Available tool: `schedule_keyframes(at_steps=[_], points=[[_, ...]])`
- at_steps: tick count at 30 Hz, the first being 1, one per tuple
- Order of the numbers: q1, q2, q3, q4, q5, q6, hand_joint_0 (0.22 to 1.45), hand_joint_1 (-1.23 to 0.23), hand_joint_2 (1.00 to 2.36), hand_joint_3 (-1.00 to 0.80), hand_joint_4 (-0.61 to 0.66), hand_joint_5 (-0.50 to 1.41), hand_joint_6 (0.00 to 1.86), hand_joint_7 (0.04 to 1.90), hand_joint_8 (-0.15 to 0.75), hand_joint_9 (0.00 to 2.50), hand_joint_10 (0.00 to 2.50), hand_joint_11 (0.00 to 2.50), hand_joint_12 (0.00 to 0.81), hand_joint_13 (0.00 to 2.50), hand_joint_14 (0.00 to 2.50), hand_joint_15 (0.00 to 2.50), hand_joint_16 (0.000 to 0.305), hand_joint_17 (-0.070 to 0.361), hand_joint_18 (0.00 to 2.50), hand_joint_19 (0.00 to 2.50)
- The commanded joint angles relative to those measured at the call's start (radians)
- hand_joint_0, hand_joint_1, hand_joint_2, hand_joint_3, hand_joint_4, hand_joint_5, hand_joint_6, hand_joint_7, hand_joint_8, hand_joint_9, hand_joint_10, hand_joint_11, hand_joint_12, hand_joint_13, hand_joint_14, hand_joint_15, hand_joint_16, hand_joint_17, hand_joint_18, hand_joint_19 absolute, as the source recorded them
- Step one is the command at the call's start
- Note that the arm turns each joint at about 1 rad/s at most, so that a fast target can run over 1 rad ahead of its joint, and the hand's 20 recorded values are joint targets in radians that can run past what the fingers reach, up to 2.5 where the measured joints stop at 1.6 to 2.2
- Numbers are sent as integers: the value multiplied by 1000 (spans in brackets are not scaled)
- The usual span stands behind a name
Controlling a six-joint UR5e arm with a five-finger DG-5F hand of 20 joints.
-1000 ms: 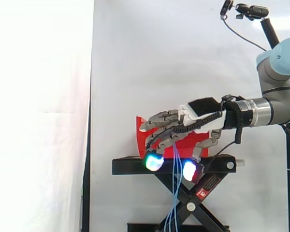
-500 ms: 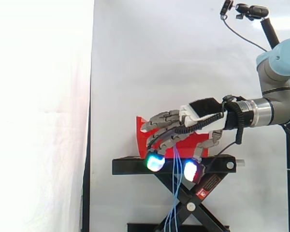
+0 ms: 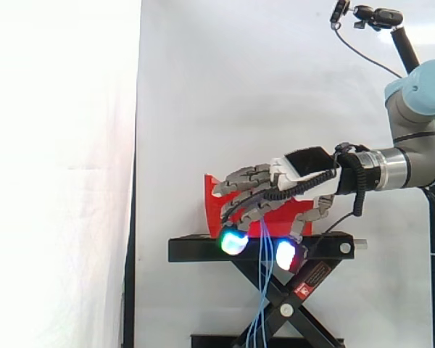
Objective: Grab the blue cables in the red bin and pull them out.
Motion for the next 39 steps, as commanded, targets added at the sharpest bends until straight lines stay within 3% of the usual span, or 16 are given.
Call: schedule_keyframes(at_steps=[1, 5, 11, 39], points=[[-7, 0, 0, 1, 0, 0, 755, -1010, 1000, -1000, 197, 626, 3, 633, 275, 475, 12, 340, 358, 241, 6, 155, 53, 120, 182, 359], [-10, 0, 0, 1, -5, 0, 755, -1011, 1000, -1000, 202, 626, 3, 634, 275, 474, 12, 340, 359, 242, 6, 158, 53, 120, 183, 358], [-20, 0, 0, 6, -39, -19, 756, -1009, 1000, -1000, 202, 626, 3, 634, 276, 473, 12, 340, 358, 242, 6, 155, 54, 120, 184, 359], [-34, 0, -2, 26, -53, -59, 758, -1008, 1000, -1000, 202, 632, 3, 633, 275, 474, 12, 340, 359, 245, 6, 160, 53, 120, 186, 358]])
